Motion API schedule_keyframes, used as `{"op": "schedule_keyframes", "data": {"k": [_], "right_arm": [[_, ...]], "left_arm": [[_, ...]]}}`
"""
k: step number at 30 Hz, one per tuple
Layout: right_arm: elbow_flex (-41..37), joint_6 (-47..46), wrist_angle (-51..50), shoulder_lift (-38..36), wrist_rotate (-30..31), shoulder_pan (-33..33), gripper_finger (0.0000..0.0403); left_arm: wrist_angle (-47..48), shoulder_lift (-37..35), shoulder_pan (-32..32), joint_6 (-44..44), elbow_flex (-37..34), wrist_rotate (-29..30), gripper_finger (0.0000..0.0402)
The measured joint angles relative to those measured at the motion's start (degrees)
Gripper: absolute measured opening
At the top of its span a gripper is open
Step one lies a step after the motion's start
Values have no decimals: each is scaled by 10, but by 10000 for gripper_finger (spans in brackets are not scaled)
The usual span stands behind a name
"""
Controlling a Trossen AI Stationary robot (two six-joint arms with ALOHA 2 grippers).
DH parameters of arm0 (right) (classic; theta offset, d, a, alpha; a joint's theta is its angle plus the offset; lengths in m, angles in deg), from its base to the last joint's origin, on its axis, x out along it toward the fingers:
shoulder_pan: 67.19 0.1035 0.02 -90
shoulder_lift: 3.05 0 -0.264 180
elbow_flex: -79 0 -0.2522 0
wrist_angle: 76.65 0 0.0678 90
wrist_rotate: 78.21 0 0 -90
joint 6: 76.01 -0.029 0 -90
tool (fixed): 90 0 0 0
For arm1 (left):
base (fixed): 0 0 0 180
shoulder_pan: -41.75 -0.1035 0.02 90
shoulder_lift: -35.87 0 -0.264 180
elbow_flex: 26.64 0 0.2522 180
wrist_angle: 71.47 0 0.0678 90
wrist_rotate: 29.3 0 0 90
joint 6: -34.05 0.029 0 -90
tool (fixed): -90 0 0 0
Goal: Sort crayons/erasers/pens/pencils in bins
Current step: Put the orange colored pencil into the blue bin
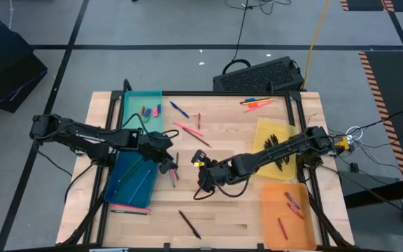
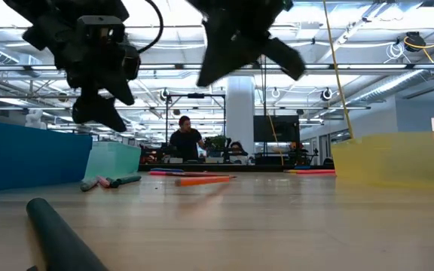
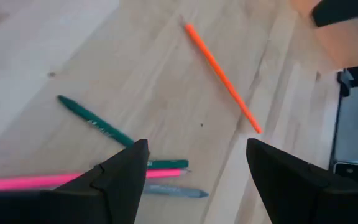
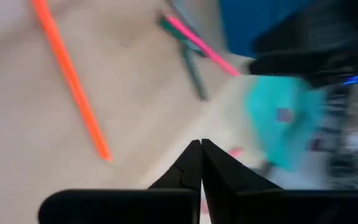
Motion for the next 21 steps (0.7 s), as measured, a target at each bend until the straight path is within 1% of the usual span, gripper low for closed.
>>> {"op": "schedule_keyframes", "data": {"k": [2,4,7,10,13,16,21], "right_arm": [[-5,-50,-8,0,-43,-2,6],[-13,-80,-12,0,-58,-2,16],[-14,-107,-32,-4,-72,-1,45],[-14,-147,-44,-23,-128,-5,86],[-14,-189,-41,-34,-189,-22,128],[-18,-210,-28,-30,-245,-39,162],[-54,-210,90,17,-352,-60,196]], "left_arm": [[14,-18,9,3,0,16,273],[25,-41,17,4,0,24,273],[55,-99,32,-5,5,36,273],[119,-172,53,-6,21,91,273],[146,-231,75,0,24,145,273],[148,-252,97,3,15,179,273],[134,-237,146,7,-11,229,273]]}}
